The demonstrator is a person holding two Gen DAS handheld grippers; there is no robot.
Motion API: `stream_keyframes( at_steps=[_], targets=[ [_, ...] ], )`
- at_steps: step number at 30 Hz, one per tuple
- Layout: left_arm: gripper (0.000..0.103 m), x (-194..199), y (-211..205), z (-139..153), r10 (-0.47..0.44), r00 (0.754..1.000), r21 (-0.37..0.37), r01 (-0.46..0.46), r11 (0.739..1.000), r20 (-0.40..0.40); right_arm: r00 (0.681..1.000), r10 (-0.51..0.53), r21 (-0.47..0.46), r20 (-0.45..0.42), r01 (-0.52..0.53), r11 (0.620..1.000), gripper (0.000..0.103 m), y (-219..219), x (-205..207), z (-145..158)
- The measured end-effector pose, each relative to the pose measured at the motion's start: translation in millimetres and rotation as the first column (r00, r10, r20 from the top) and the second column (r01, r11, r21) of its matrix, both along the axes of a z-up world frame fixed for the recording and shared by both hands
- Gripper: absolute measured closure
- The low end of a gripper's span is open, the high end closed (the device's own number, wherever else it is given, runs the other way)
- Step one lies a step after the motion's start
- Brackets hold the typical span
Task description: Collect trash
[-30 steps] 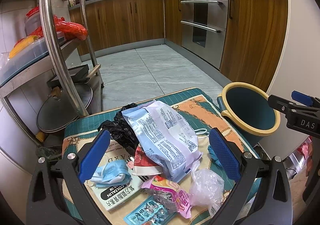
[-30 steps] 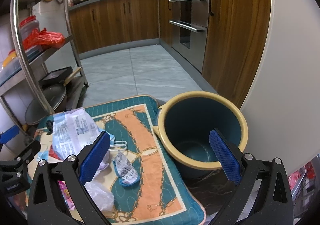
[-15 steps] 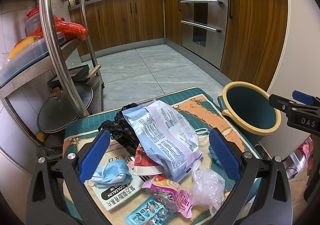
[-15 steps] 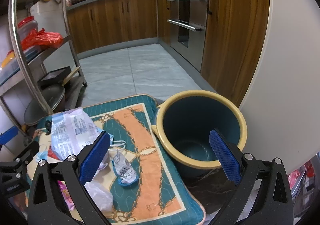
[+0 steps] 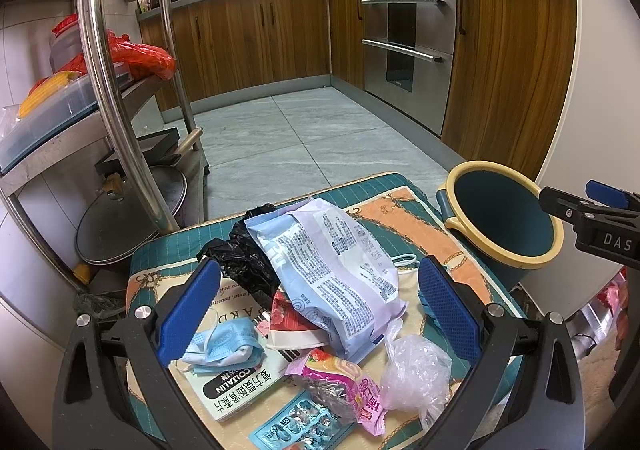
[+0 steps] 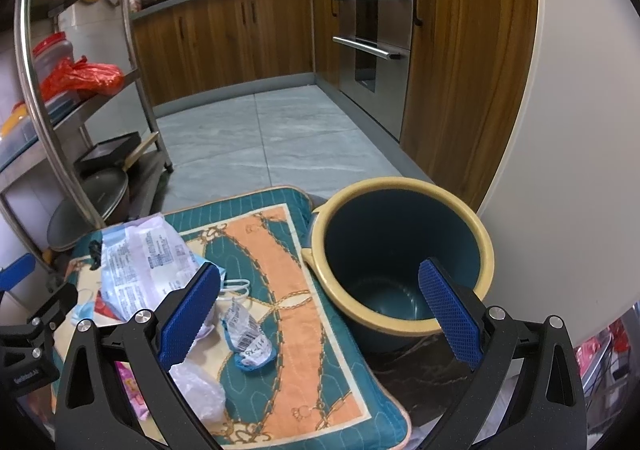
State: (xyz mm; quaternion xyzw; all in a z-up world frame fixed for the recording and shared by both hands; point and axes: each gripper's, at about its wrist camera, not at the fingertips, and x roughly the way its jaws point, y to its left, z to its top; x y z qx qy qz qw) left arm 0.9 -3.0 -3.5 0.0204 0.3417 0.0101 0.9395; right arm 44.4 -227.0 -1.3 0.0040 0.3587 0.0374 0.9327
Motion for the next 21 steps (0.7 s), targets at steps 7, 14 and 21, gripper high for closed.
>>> stream_keyframes(
  at_steps=[7, 14, 21],
  targets=[
    [0.005, 1.1, 0.7, -0.9, -0.001, 1.000, 0.004, 0.001, 1.000, 0.000, 1.000, 0.001, -0.001, -0.004, -0.001, 1.000, 0.004, -0.3, 1.0, -0.4],
    [0.005, -0.1, 9.1, 13.9, -0.011, 1.000, 0.018, 0.011, 1.000, 0.029, 1.000, -0.001, 0.000, -0.010, 0.001, 1.000, 0.004, -0.5, 0.3, -3.1],
    [0.005, 27.7, 16.3, 38.5, -0.093, 0.993, 0.124, 0.083, 0.989, 0.076, 0.996, 0.039, 0.086, -0.084, -0.031, 0.996, 0.004, 2.7, 17.9, -14.9]
  ],
)
